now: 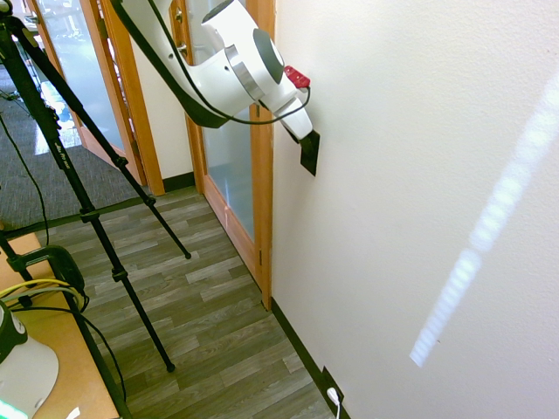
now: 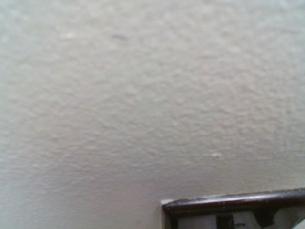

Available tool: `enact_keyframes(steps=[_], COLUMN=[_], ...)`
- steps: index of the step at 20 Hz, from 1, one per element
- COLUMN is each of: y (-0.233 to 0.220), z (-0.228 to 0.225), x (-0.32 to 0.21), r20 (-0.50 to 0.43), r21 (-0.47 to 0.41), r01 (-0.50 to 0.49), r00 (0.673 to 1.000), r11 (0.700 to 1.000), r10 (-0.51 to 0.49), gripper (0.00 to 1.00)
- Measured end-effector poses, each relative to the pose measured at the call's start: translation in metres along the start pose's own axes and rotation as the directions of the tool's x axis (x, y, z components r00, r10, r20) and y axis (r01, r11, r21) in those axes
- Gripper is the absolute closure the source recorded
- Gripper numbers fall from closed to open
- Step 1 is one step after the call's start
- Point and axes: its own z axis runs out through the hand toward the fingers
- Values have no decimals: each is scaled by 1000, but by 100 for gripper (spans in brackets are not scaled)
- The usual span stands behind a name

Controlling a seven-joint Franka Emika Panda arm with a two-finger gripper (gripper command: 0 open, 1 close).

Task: Turn off the light

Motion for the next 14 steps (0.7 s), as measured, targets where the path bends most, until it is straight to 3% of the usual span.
enact_keyframes(steps=[14], y=[5], z=[6], x=[3], r20=[17], r21=[12], r01=[6], r00=[1000], r11=[1000], r10=[-6], gripper=[100])
